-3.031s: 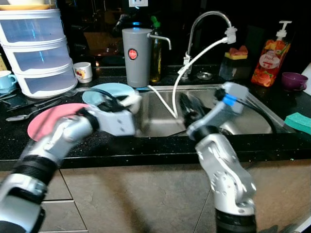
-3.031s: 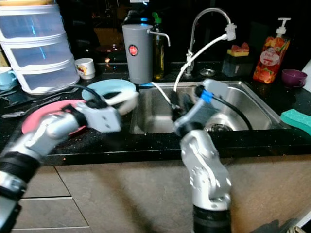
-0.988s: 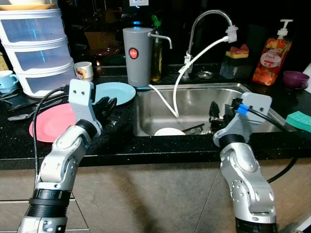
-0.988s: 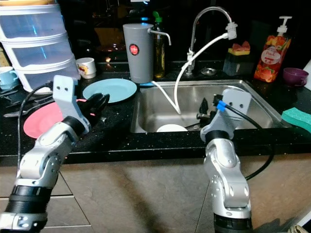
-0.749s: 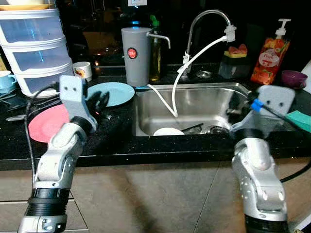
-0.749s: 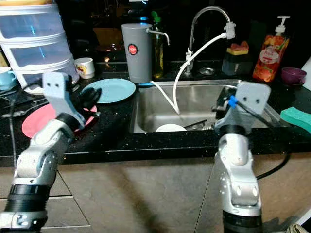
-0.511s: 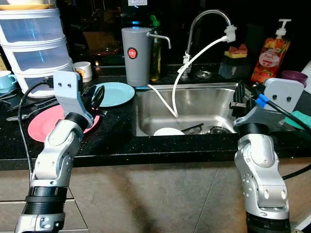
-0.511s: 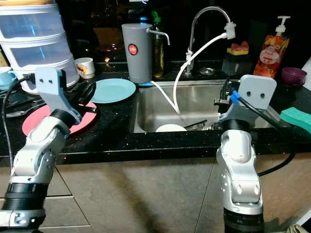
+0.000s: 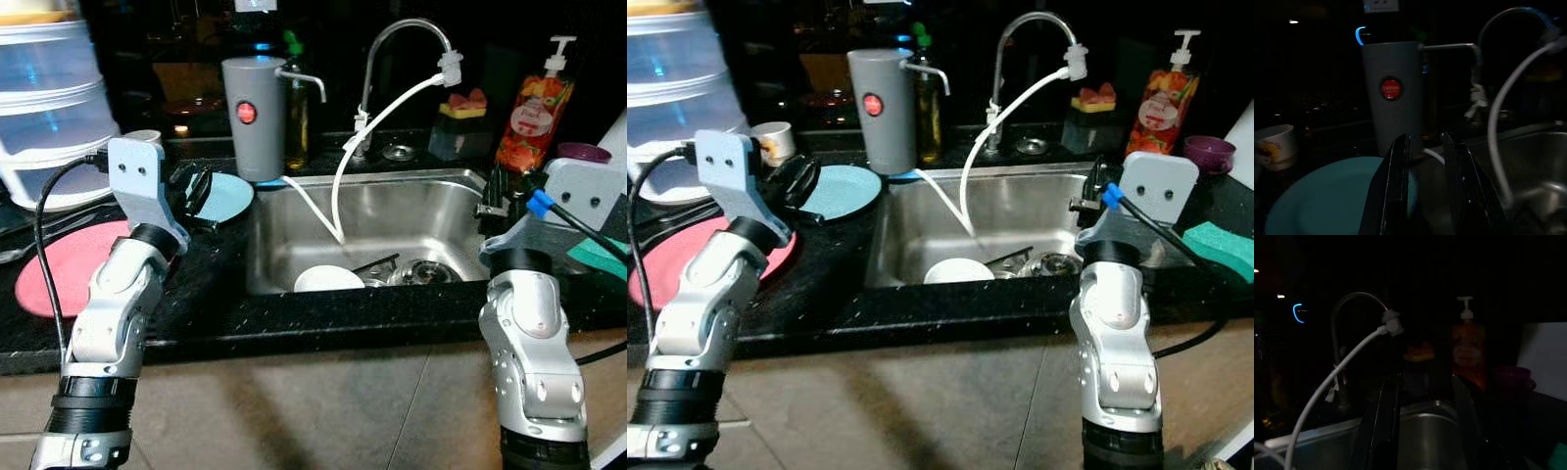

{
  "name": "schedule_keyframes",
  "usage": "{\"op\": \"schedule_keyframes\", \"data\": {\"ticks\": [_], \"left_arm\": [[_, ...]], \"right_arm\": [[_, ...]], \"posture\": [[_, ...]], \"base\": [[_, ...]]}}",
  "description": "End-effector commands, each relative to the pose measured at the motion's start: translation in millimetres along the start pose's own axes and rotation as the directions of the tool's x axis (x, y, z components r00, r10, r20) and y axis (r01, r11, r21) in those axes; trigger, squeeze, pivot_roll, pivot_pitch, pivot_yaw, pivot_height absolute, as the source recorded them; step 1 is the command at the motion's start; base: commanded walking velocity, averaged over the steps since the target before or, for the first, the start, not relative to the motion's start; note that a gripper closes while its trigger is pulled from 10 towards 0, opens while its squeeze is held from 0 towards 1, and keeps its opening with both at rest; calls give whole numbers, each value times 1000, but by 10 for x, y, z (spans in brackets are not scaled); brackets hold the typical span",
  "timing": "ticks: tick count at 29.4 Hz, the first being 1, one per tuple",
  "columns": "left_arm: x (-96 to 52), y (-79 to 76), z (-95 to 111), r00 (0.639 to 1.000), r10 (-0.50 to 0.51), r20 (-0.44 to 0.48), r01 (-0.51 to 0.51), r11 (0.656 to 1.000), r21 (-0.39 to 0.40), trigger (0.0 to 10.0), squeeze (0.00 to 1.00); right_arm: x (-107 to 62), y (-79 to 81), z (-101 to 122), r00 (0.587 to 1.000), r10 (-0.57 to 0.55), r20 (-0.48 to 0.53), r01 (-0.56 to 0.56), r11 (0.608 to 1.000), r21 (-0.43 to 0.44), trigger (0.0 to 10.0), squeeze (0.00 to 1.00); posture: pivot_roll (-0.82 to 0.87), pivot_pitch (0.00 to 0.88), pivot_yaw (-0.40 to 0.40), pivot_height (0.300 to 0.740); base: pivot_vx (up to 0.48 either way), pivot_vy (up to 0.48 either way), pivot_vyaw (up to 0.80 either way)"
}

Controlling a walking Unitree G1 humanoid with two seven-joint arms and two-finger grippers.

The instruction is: Kitchen organization

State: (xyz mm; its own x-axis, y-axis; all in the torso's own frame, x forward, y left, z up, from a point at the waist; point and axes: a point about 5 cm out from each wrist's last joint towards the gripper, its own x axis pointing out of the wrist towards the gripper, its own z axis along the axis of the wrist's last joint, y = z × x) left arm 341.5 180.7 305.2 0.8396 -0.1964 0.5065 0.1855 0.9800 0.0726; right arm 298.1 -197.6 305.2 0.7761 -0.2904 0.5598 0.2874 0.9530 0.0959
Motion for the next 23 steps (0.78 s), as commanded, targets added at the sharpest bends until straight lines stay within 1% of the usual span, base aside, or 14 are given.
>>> {"op": "schedule_keyframes", "data": {"ticks": [1, 9, 23], "left_arm": [[-10, 64, 4, 1000, 16, 0, -16, 999, 29, 10000, 0], [-2, 64, -16, 1000, 15, -10, -15, 999, 33, 10000, 0], [5, 30, -18, 1000, -12, -19, 12, 999, 31, 10000, 0]], "right_arm": [[-15, 29, -12, 1000, 5, 2, -5, 1000, 2, 10000, 0], [-19, 25, -33, 1000, 0, -3, 0, 1000, 3, 10000, 0], [-27, 16, -47, 1000, -3, -5, 3, 1000, 3, 10000, 0]], "posture": [[32, 110, 7, 740], [29, 106, 12, 740], [28, 99, 14, 740]], "base": [[480, 0, 0], [429, 0, 0], [0, 0, 0]]}}
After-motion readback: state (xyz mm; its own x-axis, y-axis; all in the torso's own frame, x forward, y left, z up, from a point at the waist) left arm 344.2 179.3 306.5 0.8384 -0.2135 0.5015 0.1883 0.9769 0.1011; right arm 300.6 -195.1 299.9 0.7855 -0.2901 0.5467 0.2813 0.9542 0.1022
